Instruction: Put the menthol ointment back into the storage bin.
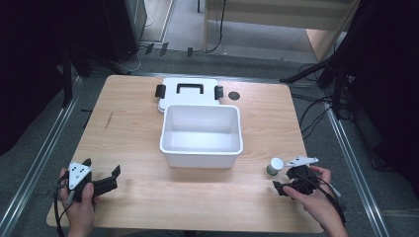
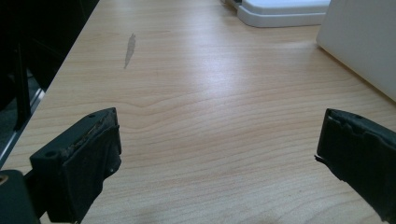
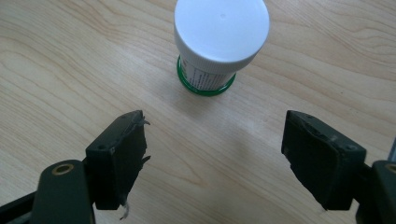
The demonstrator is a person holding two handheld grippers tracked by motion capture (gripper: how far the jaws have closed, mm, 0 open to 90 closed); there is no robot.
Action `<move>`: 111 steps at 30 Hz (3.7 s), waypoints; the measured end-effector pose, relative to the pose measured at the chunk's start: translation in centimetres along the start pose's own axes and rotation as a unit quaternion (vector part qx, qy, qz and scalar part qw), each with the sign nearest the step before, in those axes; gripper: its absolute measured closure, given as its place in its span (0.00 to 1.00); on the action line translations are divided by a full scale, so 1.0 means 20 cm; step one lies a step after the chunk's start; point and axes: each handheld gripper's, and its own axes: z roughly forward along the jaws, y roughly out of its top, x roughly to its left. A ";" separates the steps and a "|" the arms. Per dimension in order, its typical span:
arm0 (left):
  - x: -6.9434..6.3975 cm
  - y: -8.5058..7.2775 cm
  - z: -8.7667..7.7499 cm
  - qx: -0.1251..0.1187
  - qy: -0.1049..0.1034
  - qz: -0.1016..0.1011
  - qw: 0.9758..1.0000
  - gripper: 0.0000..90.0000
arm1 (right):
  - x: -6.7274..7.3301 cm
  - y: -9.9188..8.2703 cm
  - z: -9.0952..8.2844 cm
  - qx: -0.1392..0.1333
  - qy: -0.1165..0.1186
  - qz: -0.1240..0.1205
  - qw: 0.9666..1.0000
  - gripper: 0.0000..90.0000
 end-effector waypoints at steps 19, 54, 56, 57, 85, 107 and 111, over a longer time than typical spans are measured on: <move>0.02 0.00 0.00 -0.002 -0.007 -0.014 1.000 0.00 | -0.03 0.37 0.02 0.165 -0.004 -0.048 0.985 0.33; 0.02 0.00 0.00 -0.002 -0.011 -0.016 1.000 0.00 | 0.02 0.71 -0.07 0.189 0.062 -0.076 0.977 0.57; 0.02 0.00 0.00 -0.002 -0.011 -0.017 1.000 0.00 | 0.02 0.73 -0.08 0.187 0.064 -0.078 0.977 0.57; 0.02 0.00 0.00 -0.002 -0.012 -0.017 1.000 0.00 | 0.03 0.76 -0.09 0.186 0.065 -0.077 0.977 0.57; 0.03 0.00 0.00 -0.003 -0.016 -0.021 1.000 0.00 | 0.13 1.10 -0.31 0.177 0.066 -0.117 0.975 0.57; 0.03 0.00 0.00 -0.002 -0.021 -0.024 0.999 0.00 | 0.29 1.30 -0.33 0.162 0.082 -0.152 0.972 0.57; 0.03 0.00 0.00 -0.002 -0.019 -0.024 1.000 0.00 | 0.33 1.31 -0.31 0.161 0.089 -0.171 0.968 0.57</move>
